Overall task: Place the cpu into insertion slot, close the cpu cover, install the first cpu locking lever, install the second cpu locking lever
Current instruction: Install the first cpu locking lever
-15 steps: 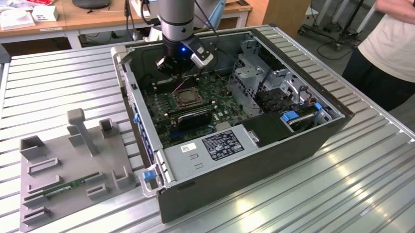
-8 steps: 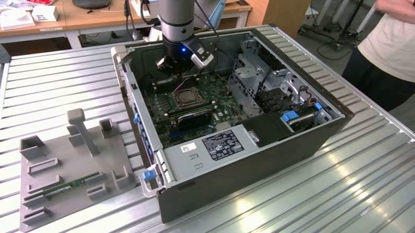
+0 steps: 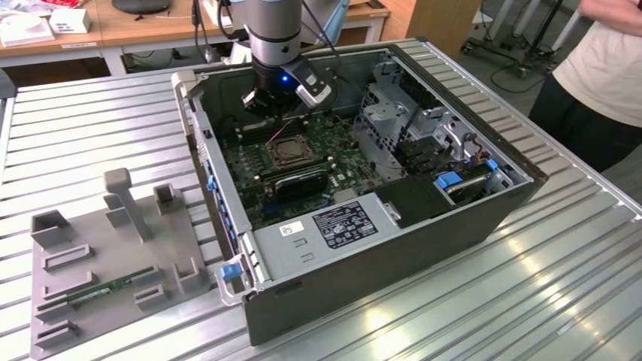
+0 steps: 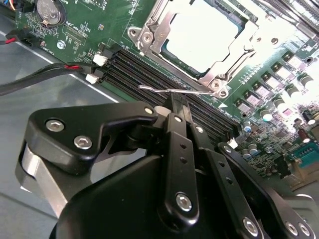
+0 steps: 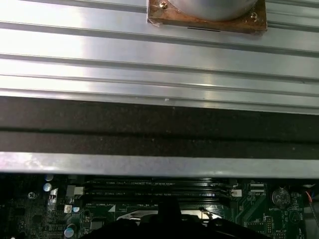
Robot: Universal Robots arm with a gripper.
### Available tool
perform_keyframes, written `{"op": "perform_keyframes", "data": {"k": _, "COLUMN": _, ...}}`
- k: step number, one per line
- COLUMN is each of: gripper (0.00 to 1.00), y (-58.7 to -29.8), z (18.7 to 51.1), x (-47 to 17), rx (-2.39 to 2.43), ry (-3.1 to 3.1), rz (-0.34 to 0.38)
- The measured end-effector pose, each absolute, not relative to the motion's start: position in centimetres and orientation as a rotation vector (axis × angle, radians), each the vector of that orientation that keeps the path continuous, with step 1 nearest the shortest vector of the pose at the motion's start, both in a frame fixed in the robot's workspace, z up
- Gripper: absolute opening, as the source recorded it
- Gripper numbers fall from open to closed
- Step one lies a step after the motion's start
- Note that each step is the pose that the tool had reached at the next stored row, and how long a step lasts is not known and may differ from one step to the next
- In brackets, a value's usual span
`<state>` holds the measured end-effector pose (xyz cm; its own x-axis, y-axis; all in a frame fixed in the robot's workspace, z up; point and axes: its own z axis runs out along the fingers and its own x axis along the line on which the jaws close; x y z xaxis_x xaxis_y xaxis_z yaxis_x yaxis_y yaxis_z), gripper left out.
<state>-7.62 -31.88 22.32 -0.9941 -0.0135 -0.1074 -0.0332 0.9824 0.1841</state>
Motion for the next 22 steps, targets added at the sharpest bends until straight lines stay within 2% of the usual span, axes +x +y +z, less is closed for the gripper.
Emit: {"op": "perform_keyframes", "data": {"k": 22, "gripper": 0.11, "y": -31.95, "z": 21.59, "x": -7.65, "rx": -0.036, "ry": 3.02, "rz": 0.284}}
